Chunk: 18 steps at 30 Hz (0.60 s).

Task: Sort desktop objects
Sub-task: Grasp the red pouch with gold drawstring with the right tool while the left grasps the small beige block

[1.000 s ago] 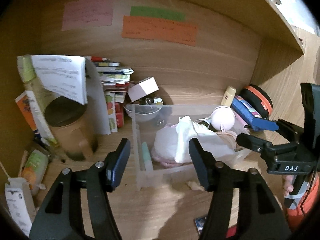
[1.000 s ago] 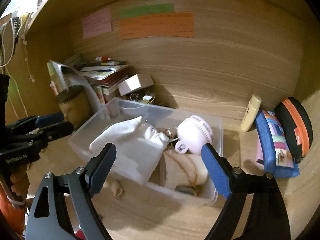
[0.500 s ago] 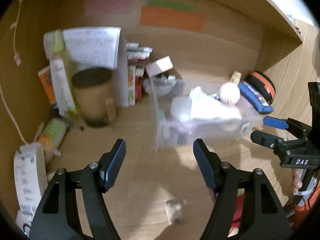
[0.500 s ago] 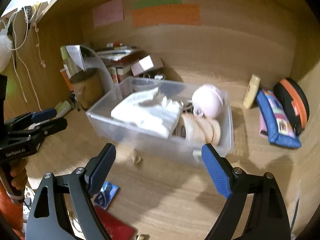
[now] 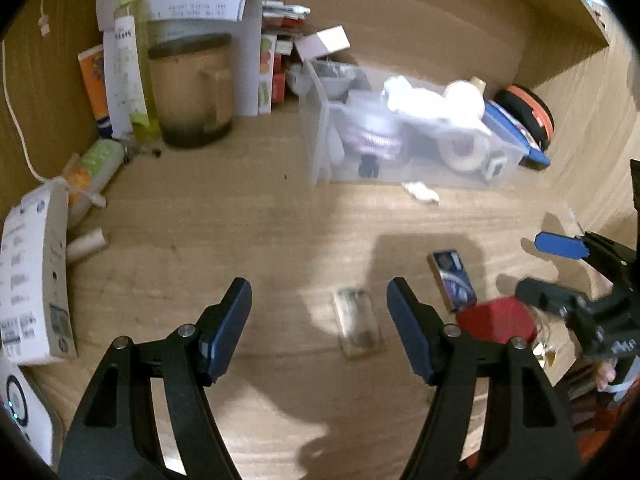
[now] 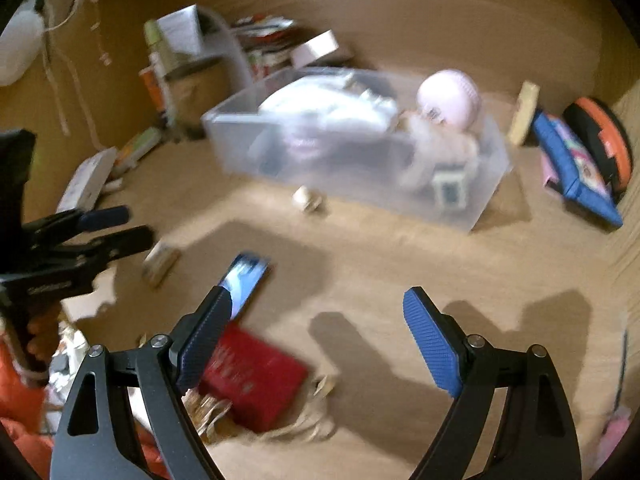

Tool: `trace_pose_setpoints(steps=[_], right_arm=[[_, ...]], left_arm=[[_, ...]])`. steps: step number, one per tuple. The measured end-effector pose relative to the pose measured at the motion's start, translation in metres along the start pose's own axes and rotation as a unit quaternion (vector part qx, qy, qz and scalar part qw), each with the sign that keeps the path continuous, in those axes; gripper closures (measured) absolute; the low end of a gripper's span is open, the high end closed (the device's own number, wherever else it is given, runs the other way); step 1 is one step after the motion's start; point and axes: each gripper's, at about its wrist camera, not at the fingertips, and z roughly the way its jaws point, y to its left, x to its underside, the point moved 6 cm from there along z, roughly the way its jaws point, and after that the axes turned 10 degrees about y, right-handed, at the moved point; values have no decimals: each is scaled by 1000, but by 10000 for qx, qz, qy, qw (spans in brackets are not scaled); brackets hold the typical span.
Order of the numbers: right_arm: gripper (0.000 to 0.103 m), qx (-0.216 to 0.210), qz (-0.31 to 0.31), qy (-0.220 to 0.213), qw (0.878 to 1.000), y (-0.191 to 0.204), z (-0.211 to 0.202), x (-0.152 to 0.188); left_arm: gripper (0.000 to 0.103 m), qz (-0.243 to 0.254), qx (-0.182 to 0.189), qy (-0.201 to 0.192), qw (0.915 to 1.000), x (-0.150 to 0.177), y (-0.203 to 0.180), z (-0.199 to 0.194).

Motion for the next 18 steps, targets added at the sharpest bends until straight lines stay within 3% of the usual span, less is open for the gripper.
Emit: trace_pose_setpoints(steps=[5, 12, 15, 18], right_arm=[[17, -378, -301, 159, 9987, 26, 4, 20], [24, -331, -637, 278, 9970, 42, 16, 36], [38, -290, -740, 174, 9967, 44, 15, 38], [70, -279, -824, 84, 9962, 45, 11, 39]], left_arm=[[36, 118, 135, 61, 9998, 12, -11, 5], [61, 252, -63, -23, 9997, 17, -21, 8], [72, 278, -217, -101, 9993, 15, -22, 10], [80, 257, -206, -140, 9994, 15, -22, 11]])
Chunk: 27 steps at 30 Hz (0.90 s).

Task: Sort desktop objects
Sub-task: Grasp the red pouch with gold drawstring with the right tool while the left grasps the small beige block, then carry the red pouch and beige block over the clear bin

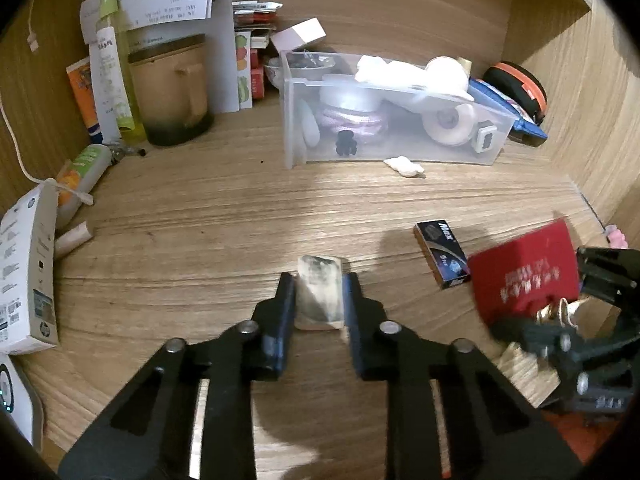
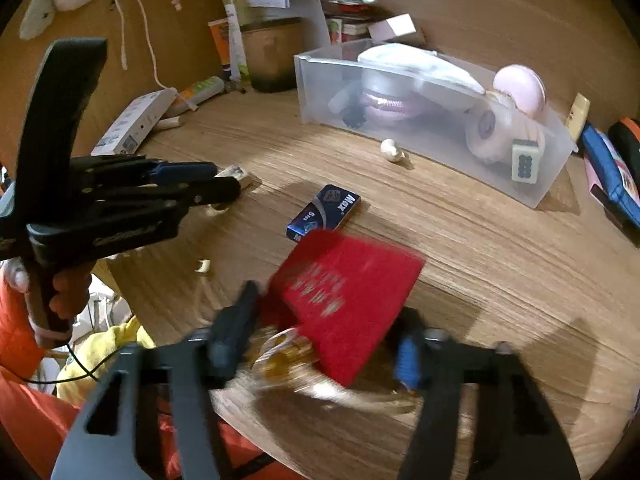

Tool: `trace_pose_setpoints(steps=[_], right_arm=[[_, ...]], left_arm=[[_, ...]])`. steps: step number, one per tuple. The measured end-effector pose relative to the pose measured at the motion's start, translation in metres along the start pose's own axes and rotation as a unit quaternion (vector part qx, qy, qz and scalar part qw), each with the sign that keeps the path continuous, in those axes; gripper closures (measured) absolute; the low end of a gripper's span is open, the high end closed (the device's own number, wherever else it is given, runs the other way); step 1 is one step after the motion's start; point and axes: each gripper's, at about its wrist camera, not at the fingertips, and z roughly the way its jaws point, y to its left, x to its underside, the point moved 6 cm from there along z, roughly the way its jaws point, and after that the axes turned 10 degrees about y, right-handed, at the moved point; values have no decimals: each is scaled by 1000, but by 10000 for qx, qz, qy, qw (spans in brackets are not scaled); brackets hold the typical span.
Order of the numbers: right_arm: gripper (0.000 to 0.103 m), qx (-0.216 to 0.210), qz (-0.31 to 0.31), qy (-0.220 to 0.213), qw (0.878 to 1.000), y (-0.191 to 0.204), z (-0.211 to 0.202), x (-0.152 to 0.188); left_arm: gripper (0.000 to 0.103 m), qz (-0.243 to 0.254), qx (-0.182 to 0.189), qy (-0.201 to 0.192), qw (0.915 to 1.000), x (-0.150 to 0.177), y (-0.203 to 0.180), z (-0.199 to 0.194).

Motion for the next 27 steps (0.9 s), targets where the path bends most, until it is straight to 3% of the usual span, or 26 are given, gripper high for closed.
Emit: trace_pose_setpoints(steps=[1, 5, 16, 27], right_arm=[[77, -54, 18, 3, 10000, 0, 0, -1], [79, -112, 216, -13, 9997, -11, 0, -3], [80, 124, 541, -514, 9971, -51, -30, -20], [80, 291, 641, -1041, 9921, -93, -61, -59]], left_arm=[[80, -23, 18, -2, 10000, 0, 1, 0], [80, -110, -10, 12, 9999, -3, 4, 0], [80, -170, -176, -395, 9989, -32, 10, -22], [80, -182, -240, -884, 9956, -78, 2, -42]])
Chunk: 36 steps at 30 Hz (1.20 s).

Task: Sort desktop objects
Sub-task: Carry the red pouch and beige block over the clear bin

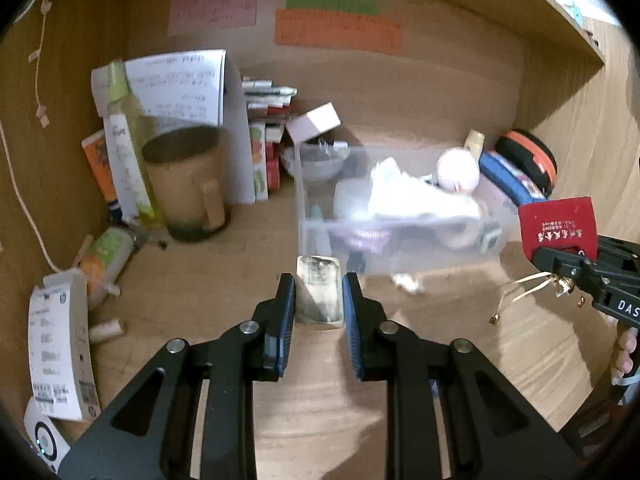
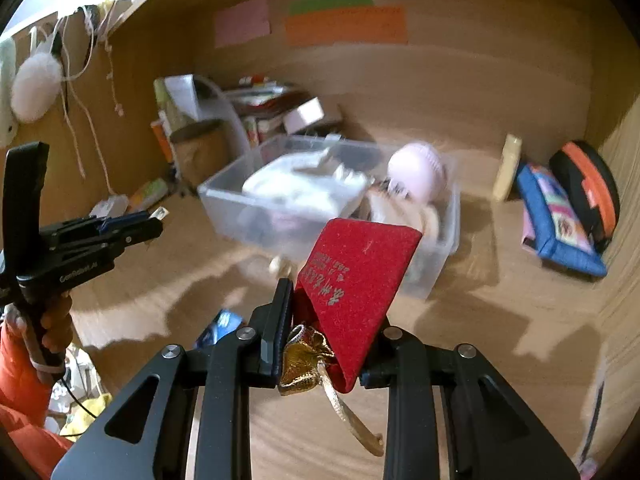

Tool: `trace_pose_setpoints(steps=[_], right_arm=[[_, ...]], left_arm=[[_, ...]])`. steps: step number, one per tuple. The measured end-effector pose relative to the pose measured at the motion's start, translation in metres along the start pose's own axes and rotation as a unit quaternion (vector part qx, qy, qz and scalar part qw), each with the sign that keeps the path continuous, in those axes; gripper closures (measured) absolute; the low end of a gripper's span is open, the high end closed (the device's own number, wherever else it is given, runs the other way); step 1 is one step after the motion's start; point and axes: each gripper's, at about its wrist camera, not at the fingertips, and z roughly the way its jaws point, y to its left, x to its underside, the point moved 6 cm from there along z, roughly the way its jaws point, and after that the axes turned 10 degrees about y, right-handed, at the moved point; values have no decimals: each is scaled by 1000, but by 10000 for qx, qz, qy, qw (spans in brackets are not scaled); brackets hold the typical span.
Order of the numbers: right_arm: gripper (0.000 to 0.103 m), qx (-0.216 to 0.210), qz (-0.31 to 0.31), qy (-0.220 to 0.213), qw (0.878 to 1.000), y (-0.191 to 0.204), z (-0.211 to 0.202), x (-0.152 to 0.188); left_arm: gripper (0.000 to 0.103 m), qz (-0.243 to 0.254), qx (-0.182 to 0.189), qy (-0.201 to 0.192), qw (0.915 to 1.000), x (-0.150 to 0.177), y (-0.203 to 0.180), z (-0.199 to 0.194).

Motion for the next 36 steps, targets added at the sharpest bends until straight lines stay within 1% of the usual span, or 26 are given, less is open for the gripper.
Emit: trace_pose_setpoints(steps=[12, 19, 23, 28, 33, 36], right_arm=[[80, 179, 11, -515, 9985, -30, -18, -46], [80, 45, -123, -664, 9977, -21, -7, -76], [80, -1, -254, -549, 9982, -15, 13, -88], [80, -83, -301, -327, 9990, -11, 42, -95], [80, -57, -304, 128, 9994, -11, 81, -88], [79, -8, -374, 221, 9991, -11, 89, -85]], left_arm=[[80, 88, 206, -385, 9990, -50, -11, -2], [80, 96, 326, -465, 9983, -72, -12, 10], [80, 97, 414, -373, 9984, -78, -11, 24], [80, 91, 475, -148, 9987, -81, -9, 51], [80, 49, 611, 236, 9978, -75, -6, 77], [80, 90, 660, 317, 9973, -74, -8, 82]])
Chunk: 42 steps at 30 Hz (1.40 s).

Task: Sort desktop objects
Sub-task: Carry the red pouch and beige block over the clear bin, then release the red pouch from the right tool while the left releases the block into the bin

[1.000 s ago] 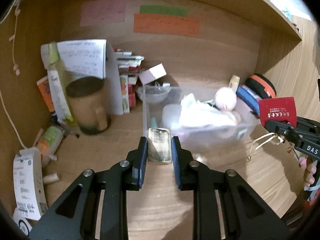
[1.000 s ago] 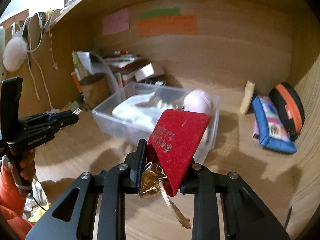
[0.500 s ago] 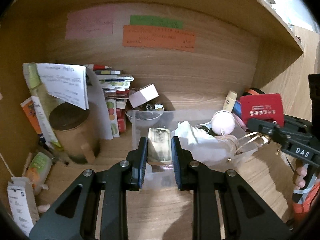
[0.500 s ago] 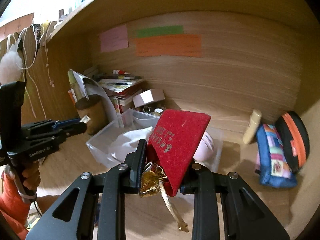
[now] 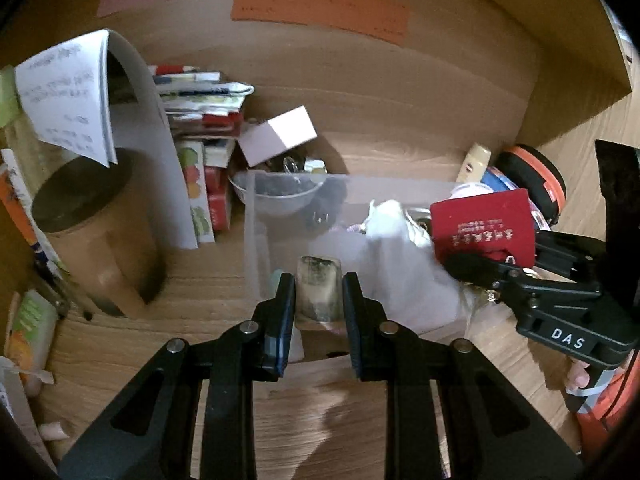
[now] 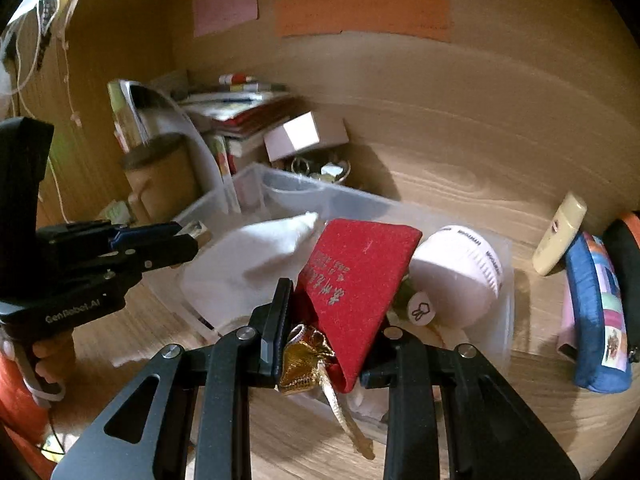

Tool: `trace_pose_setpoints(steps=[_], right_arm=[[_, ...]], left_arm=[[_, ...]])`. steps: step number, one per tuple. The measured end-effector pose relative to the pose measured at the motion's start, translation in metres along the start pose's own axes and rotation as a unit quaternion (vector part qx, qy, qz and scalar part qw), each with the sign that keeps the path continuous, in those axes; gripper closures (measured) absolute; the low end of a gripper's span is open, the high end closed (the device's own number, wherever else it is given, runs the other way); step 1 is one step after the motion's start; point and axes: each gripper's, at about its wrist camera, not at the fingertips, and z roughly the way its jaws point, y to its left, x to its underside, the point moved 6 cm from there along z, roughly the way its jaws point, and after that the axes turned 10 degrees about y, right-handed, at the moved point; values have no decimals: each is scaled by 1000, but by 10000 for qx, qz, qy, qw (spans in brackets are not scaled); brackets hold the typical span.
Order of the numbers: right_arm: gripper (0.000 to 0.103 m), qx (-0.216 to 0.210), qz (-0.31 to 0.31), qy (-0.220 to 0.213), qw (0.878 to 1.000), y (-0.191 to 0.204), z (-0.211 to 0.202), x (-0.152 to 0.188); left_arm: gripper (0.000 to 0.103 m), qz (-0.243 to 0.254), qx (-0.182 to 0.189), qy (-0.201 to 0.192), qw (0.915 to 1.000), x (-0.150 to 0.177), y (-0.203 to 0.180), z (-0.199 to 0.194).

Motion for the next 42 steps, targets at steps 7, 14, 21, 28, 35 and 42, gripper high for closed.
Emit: trace_pose_setpoints(steps=[7, 14, 21, 28, 35, 42], right_arm=[[77, -7, -156, 170, 9997, 9, 15, 7], [72, 85, -143, 201, 9997, 7, 12, 8], [47, 102, -214, 31, 9997, 13, -3, 3], [30, 399, -291, -369, 9981, 17, -30, -3], [25, 494, -152, -493, 9974, 15, -50, 3], [25, 516, -233, -427, 9975, 25, -61, 21]], left_arm=[[80, 95, -80, 10, 9999, 0, -3, 2], [79, 163, -172, -16, 9997, 1, -5, 2], [79, 163, -99, -87, 9998, -1, -6, -4], [70, 300, -92, -416, 9986, -2, -16, -32], [64, 428, -99, -522, 9977, 6, -23, -50], [49, 430, -162, -527, 9976, 22, -21, -63]])
